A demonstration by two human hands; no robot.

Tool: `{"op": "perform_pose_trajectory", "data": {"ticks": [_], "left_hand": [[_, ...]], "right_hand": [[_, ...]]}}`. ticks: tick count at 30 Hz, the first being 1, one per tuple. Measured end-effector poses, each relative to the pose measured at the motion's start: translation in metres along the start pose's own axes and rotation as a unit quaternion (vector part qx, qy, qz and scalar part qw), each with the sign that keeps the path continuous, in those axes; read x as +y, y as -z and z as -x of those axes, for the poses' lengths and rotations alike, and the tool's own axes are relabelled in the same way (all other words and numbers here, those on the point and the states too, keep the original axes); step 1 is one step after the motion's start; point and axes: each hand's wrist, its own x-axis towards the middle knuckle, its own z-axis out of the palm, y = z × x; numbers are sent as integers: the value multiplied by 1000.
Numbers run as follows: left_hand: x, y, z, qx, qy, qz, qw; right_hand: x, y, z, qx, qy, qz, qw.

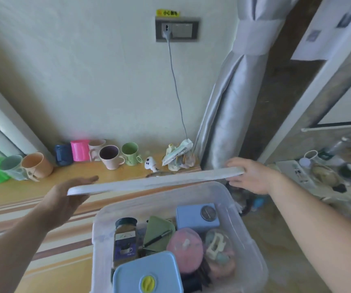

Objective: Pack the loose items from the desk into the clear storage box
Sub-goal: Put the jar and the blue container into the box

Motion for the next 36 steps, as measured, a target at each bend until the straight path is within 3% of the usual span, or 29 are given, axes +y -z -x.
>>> {"op": "perform_pose_trajectory", "data": {"ticks": [2, 5, 8, 11, 16, 19, 23, 28, 36], "left_hand": [[-10, 5, 28, -68, -10, -130, 989], [-39, -5, 63, -104, -11, -211, 972], [-88, -13, 87, -123, -104, -389, 907], [-143, -12, 102, -120, -225, -492, 832], [-190, -10, 141, -82, -272, -646, 709], [-202, -15, 161, -75, -294, -679, 669], [-209, -25, 177, -146, -364, -701, 596], [-205, -23, 173, -158, -336, -733, 570], [-182, -27, 135, -141, -299, -775, 539]], "right_hand": [[12, 5, 16, -42, -15, 70, 997], [36, -6, 36, 16, 16, 267, 963], [79, -29, 56, 79, 77, 416, 903], [140, -43, 72, 130, 128, 467, 865], [202, -52, 100, 154, 102, 544, 819], [210, -54, 110, 166, 94, 540, 820], [221, -68, 131, 257, 47, 490, 832], [223, -94, 142, 317, 15, 453, 833], [184, -92, 96, 280, 34, 491, 824]]}}
